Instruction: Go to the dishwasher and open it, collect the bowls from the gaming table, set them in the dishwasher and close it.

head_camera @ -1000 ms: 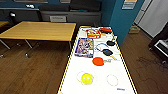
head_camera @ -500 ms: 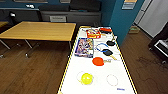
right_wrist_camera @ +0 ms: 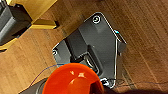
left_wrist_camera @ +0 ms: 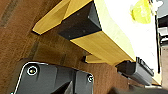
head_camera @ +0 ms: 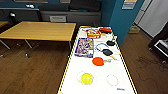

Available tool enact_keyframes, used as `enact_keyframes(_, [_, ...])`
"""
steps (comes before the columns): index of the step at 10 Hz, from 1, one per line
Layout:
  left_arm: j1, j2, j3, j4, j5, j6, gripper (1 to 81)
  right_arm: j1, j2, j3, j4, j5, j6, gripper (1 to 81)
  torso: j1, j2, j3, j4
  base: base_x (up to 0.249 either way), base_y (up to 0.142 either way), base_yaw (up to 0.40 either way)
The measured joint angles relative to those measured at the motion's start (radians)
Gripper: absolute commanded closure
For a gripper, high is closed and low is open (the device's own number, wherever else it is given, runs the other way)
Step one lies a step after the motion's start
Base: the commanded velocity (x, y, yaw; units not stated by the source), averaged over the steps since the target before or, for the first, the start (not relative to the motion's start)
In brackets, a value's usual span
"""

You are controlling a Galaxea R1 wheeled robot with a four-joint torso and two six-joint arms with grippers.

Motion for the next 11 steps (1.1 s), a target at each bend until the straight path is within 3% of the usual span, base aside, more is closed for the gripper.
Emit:
enact_keyframes(3, [-0.184, -0.015, 0.026, -0.016, 0.106, -0.090, 1.0, -0.003, -0.001, -0.001, -0.002, 0.000, -0.001, 81.1, 0.000, 0.000, 0.000, 0.000, 0.000, 0.000, 0.000])
enact_keyframes(6, [-0.340, 0.006, 0.030, -0.019, 0.267, -0.177, 1.0, -0.002, 0.000, -0.001, -0.002, 0.000, -0.001, 81.1, 0.000, 0.000, 0.000, 0.000, 0.000, 0.000, 0.000])
enact_keyframes(10, [-0.441, 0.120, -0.037, -0.032, 0.422, -0.291, 1.0, 0.017, 0.000, 0.000, -0.002, -0.001, -0.002, 81.1, 0.000, 0.000, 0.000, 0.000, 0.000, 0.000, 0.000])
enact_keyframes(11, [-0.467, 0.136, -0.076, -0.034, 0.447, -0.338, 1.0, 0.024, 0.000, 0.002, -0.002, 0.000, -0.001, 81.1, 0.000, 0.000, 0.000, 0.000, 0.000, 0.000, 0.000])
